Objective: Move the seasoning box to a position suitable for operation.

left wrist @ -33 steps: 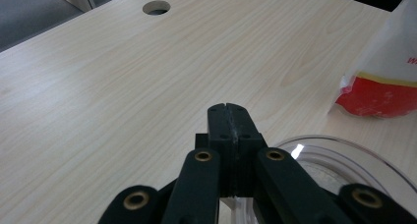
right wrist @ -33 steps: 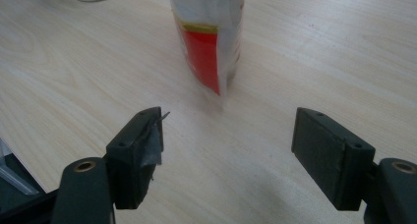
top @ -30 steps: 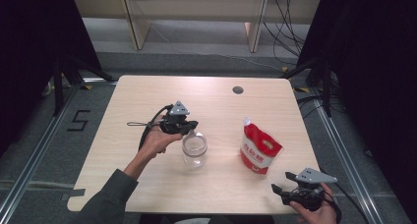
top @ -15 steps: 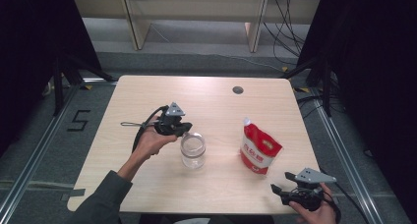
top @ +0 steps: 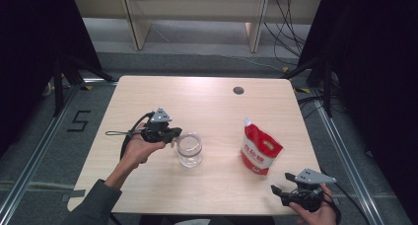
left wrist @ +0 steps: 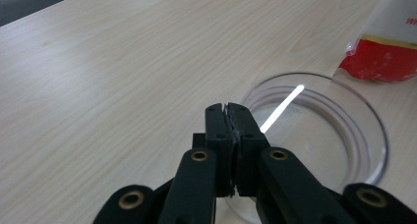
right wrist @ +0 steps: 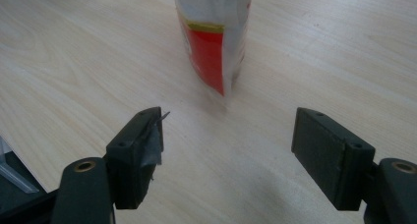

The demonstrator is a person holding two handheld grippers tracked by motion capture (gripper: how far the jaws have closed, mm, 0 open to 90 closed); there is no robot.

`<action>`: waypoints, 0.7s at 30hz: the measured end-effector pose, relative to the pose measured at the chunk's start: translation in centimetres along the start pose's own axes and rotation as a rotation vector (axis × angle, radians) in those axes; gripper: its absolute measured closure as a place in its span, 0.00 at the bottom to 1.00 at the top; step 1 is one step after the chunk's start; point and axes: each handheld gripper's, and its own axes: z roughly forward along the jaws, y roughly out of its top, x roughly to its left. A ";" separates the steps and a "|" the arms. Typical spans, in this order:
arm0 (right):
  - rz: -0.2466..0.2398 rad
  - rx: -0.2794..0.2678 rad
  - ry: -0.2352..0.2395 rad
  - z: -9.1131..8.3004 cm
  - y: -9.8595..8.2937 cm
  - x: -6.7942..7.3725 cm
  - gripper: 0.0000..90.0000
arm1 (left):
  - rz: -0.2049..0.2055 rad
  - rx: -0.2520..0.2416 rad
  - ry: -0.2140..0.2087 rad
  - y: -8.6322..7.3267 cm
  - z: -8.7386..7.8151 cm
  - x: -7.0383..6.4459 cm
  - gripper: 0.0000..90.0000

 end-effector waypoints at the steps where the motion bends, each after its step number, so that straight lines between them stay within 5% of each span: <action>1: -0.019 -0.007 -0.009 0.0 0.0 -0.1 0.32 | 0.002 -0.008 -0.003 -0.3 -0.3 0.1 0.95; 9: -0.029 -0.014 -0.010 0.1 0.1 -0.1 0.32 | -0.004 -0.065 0.030 -0.8 -1.7 0.6 0.88; 15: -0.035 -0.014 -0.013 0.1 0.0 -0.2 0.32 | -0.035 -0.104 0.028 -3.5 -2.4 1.4 0.78; 18: 0.004 0.000 0.006 0.1 0.1 0.2 0.32 | -0.035 -0.101 0.003 -5.0 -2.2 1.6 0.72; 21: -0.013 -0.009 0.003 0.2 0.1 0.1 0.32 | -0.003 -0.082 0.015 -5.8 -1.6 1.6 0.68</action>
